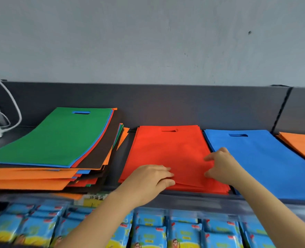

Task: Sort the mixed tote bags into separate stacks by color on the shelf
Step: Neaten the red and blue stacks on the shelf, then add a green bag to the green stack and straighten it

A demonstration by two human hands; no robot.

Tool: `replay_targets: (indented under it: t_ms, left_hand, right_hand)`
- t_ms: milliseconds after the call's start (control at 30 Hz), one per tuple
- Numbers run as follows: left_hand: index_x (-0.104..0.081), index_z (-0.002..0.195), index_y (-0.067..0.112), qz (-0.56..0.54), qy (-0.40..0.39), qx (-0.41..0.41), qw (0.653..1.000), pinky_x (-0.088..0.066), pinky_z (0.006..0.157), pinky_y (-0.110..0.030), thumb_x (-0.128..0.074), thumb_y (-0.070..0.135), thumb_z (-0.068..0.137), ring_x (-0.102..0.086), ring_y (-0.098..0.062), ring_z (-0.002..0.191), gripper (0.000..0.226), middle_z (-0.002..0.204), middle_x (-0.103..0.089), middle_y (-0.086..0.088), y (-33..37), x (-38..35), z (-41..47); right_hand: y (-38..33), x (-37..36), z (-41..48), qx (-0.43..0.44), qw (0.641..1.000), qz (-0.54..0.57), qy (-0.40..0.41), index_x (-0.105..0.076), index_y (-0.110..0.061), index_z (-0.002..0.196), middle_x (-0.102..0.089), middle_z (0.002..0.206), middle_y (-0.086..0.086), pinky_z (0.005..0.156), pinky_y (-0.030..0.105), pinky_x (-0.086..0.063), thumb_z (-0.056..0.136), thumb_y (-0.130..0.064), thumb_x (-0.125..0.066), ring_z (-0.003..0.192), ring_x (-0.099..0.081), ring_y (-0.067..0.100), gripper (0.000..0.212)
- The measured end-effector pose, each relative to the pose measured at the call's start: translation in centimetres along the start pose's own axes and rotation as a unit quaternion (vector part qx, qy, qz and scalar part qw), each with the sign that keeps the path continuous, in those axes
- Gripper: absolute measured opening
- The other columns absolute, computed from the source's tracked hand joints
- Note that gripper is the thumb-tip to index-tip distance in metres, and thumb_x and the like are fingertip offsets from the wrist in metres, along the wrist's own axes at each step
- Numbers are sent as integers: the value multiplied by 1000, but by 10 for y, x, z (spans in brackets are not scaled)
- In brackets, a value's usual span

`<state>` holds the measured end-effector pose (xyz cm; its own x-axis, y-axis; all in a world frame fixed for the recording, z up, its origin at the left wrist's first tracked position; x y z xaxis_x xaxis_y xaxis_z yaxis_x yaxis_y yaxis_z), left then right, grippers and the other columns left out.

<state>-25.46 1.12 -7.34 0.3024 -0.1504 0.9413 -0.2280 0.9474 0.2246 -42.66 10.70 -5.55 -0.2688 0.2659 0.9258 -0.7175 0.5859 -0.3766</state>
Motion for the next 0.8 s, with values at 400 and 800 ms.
replay_targets:
  t_ms: [400,800]
  left_hand:
    - [-59,126,31,49,129,59,989,-32,105,-20,-24,59,87,-45,0,125,59,134,-52,18,-30,87,-55]
    - [-51,134,20,158,90,326,928,-30,109,-35,-41,44,96,-38,-18,134,47,142,-46,-2,-212,160,-184]
  right_hand:
    - [-123,-8,-4,231,971,-16,60,-49,-18,134,-43,143,-1,110,31,-30,90,-25,-58,131,-39,19,46]
    - [-318,-88,-35,402,912,-37,-77,-47,-9,135,-48,139,10,104,38,-36,91,-46,-53,129,-43,27,58]
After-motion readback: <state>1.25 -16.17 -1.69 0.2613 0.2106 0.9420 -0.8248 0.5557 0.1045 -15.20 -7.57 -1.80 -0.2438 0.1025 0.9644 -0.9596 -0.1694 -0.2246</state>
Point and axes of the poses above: each hand's wrist, its own z-axis towards the middle knuckle, its own x-axis out of the back of the hand, y = z × x, the point moved 7 cm from there along z, towards the middle knuckle
